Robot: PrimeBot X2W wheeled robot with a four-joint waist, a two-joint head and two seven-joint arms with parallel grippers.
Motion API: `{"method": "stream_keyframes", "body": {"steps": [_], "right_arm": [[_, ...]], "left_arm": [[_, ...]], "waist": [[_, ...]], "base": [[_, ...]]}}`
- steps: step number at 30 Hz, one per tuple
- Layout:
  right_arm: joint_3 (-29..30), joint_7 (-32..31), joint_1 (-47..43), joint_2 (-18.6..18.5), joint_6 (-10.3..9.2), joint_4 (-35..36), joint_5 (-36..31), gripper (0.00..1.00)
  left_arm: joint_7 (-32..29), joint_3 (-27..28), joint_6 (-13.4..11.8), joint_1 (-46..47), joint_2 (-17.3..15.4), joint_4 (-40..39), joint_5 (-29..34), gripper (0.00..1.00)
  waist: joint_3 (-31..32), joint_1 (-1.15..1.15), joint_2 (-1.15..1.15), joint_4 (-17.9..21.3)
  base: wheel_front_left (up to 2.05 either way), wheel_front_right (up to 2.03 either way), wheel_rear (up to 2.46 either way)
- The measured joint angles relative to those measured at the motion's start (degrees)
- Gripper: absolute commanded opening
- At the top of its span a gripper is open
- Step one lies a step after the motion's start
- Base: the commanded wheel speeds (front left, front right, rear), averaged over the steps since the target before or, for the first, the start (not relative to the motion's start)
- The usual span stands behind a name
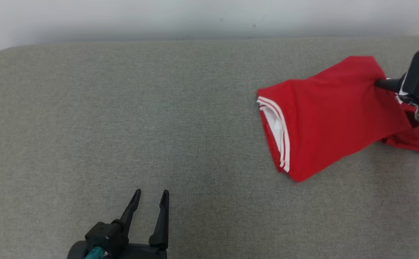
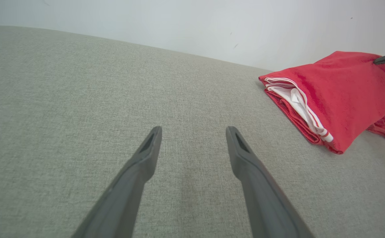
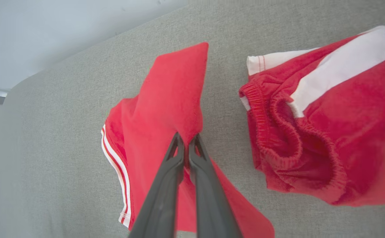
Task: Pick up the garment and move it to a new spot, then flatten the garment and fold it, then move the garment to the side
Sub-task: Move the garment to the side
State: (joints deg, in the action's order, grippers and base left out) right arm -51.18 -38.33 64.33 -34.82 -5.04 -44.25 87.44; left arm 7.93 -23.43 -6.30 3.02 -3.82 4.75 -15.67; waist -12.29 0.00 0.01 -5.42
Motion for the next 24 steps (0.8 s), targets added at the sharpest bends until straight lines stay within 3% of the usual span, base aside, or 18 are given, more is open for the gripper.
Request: {"method": "stream_keyframes", "body": {"steps": [24], "right_arm": [[1.3,-1.5,7.7,-6.8,0.03,-1.6,-2.9,0.00]], "left_arm": [[-1.4,0.7,-0.3,0.9,0.0,-0.5,1.0,1.00]], "waist": [[-3.3,-0.01,0.00,3.6]], "base": [[0.00,0.00,0.00]]}}
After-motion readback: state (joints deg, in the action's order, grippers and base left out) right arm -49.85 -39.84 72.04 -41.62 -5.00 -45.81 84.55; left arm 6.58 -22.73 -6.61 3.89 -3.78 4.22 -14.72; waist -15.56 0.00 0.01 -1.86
